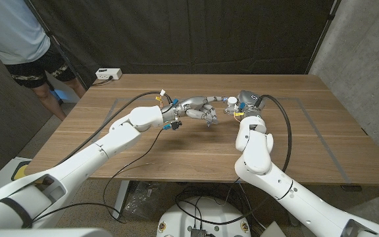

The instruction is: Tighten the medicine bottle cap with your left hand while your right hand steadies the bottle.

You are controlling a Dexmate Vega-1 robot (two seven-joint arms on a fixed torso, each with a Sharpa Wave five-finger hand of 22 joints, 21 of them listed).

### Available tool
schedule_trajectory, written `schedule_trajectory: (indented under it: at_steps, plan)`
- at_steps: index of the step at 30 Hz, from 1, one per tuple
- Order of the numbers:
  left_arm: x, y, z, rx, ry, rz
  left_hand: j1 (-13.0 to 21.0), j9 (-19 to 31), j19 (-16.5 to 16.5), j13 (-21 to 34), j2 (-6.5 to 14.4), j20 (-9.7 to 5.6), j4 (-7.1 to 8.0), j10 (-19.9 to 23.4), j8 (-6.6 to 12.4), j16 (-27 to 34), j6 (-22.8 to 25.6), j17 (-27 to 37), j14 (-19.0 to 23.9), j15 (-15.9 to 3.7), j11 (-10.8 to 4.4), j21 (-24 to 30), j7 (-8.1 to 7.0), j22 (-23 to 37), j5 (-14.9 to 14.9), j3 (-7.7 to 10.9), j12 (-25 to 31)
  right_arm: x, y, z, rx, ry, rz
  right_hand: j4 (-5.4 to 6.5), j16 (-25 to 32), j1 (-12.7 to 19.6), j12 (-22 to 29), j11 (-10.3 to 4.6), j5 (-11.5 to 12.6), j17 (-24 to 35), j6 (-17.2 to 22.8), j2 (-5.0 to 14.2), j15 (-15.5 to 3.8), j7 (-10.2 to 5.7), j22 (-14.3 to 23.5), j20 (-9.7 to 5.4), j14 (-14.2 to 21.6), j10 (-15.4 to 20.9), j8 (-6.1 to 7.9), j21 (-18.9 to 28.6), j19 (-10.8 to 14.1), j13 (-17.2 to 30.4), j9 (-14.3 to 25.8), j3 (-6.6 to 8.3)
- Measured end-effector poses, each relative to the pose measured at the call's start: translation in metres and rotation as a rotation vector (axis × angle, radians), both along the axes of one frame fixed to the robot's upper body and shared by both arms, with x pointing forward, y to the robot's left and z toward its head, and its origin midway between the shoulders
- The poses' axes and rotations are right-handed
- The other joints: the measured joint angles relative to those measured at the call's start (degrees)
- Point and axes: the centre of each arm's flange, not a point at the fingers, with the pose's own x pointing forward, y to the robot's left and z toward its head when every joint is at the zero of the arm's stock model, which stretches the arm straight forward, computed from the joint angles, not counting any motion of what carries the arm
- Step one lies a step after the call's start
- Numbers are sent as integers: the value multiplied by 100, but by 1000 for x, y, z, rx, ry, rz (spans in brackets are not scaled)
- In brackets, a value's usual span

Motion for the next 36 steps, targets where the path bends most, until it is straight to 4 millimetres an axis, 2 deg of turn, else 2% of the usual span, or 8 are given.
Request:
schedule_trajectory:
  at_steps: [24, 26, 36]
  plan:
    - [3, -2, -1, 9, 21, -13, -1, -7, 0, 0, 0, 0, 0, -2, -11, 0, -52, 0, -1, 0, -2, 0, 9, -1, -19, -2, 0, -6, 3, 0, -1, -10, -1, 0, 0, -8, 2, 1, -5, 25, 9, 8, 1, 9, 0, 0, 0, 25, -21, 0, 0, 51, 3, 1]
    - [3, -2, -2, 11, 21, -16, -1, -8, 0, 0, -1, 0, 0, -2, -12, 0, -52, 0, -1, 0, -2, 0, 9, -9, -20, -2, 0, -7, 3, -1, 3, -9, 1, 55, 0, -8, 2, -7, -24, 28, 8, 8, 2, 8, 0, 0, 1, 17, -22, 0, 0, 51, 3, 105]
    - [3, -8, 1, 22, 14, -41, -1, -10, 0, 0, -1, 0, 0, -2, 25, 0, -83, 12, -1, 0, -2, 0, 2, 1, -23, -2, 0, -16, 8, -3, -4, -14, 3, 61, 0, -8, 17, -12, -29, 28, 7, 8, -14, 8, 0, 1, 34, 11, -1, 0, 1, 52, 25, 111]
